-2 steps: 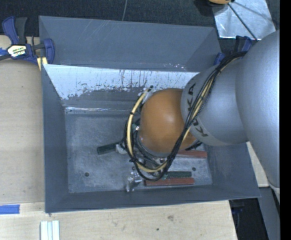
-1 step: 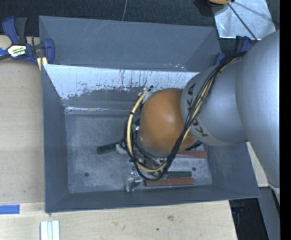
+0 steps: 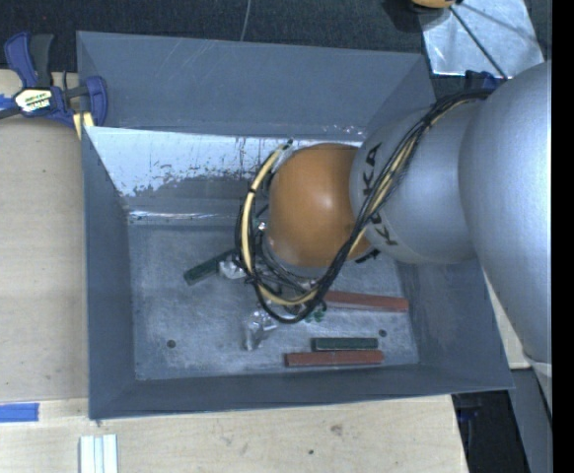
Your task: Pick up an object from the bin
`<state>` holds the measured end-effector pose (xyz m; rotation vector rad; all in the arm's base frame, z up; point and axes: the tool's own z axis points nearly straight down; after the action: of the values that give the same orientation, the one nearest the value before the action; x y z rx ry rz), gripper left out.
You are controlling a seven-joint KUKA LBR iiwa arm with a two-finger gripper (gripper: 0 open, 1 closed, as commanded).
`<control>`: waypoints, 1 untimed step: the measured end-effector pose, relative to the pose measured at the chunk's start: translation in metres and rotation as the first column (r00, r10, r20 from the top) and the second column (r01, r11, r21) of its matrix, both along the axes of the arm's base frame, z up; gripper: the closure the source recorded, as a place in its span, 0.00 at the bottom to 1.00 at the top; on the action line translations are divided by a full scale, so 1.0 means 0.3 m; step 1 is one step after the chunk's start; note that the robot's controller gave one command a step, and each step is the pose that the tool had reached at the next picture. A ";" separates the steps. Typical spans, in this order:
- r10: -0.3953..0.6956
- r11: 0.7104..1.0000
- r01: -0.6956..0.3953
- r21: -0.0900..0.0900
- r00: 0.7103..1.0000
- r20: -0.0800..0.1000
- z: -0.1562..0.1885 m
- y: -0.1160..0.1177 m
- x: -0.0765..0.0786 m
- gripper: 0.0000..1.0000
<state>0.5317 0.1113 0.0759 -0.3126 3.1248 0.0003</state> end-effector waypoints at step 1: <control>0.054 0.999 -0.054 0.000 0.999 0.001 -0.005 0.012 0.073 0.00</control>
Offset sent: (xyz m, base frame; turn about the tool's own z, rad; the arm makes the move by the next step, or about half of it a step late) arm 0.0170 -0.0670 0.0077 -0.1330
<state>0.5535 0.1150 0.0744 -0.3971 3.1143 -0.0001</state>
